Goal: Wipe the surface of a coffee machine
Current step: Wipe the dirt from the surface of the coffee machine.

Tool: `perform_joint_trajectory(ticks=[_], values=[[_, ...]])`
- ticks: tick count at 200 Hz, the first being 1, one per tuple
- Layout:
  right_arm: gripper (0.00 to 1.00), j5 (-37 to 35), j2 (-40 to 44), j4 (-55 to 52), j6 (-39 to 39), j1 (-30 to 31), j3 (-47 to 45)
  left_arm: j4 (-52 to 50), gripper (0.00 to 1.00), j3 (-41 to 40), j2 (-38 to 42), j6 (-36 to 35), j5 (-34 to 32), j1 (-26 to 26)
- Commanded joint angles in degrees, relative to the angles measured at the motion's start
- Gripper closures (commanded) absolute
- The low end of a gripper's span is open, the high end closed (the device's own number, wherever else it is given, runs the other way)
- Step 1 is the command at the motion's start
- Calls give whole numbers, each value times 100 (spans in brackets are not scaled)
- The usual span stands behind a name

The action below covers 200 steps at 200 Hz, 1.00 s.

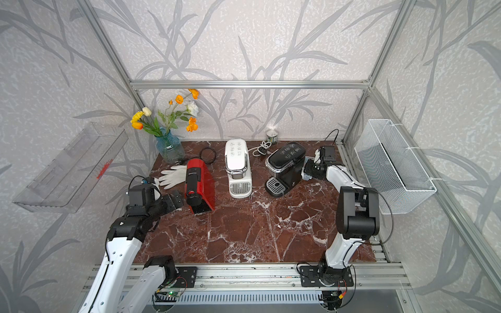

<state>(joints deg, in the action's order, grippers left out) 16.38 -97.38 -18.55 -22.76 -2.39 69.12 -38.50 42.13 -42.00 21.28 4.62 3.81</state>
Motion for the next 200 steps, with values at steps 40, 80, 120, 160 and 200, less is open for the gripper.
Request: perform_joint_trajectory(ticks=[40, 80, 120, 160, 200], values=[[91, 145, 2081, -815, 270, 169, -842, 96, 0, -47, 100, 52, 88, 15], [91, 724, 2941, -160, -213, 217, -1755, 120, 0, -56, 90, 69, 142, 15], [91, 584, 3325, 407, -572, 328, -1481, 108, 0, -57, 62, 69, 171, 18], [92, 304, 3399, 1265, -745, 776, -1351, 53, 0, -47, 94, 80, 81, -47], [91, 59, 3079, 1991, -769, 1061, -1826, 0, 0, -1, 124, 19, 88, -117]])
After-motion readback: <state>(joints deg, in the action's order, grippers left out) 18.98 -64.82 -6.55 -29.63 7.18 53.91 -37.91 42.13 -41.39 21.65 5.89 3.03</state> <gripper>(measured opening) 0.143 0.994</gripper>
